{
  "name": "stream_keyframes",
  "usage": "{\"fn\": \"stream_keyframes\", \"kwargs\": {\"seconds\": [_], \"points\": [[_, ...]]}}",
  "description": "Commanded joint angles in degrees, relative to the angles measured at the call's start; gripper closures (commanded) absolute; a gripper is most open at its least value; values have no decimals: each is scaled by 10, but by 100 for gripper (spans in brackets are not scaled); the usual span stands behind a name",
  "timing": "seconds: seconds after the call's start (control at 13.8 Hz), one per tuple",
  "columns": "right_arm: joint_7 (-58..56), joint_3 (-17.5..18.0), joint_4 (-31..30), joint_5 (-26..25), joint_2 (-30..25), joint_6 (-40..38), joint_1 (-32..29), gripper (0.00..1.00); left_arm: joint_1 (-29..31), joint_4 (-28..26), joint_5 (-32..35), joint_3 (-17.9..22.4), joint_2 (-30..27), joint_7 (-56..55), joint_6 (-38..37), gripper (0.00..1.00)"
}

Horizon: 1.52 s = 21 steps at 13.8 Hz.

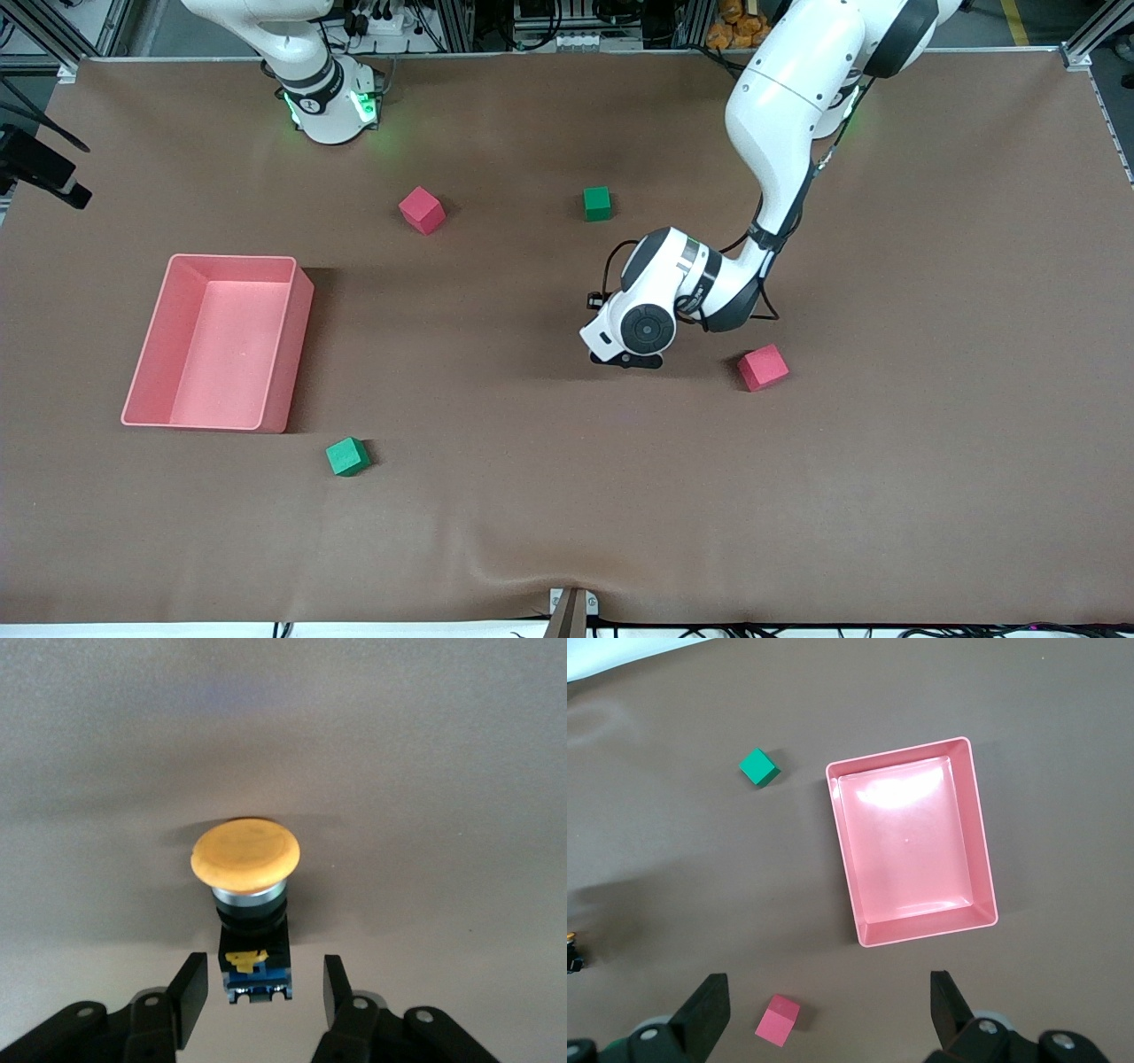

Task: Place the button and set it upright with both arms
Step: 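Close the left gripper on the button body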

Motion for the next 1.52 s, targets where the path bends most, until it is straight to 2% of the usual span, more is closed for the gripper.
{"fn": "stream_keyframes", "kwargs": {"seconds": [0.0,0.22,0.36,0.51,0.65,0.94,1.16,1.23,1.45], "points": [[6,2,11,7,3,-4,-4,0,-5,15,11,3,13,4,0,42],[6,3,11,7,3,-4,-4,0,-4,15,13,3,13,6,-1,49],[6,2,11,7,3,-4,-4,0,-4,15,13,3,13,6,0,59],[6,2,11,7,3,-4,-4,0,-4,15,13,3,13,6,0,75],[6,2,11,7,3,-4,-4,0,-5,15,15,5,12,13,0,100],[6,2,11,7,3,-5,-4,0,-3,16,21,7,-12,9,-5,100],[6,3,11,7,3,-5,-3,0,-11,21,21,9,-36,-77,-1,100],[6,3,11,7,3,-5,-3,0,-17,37,25,11,-38,-104,0,100],[5,3,11,7,3,-5,-3,0,-25,53,62,10,-46,-161,30,100]]}}
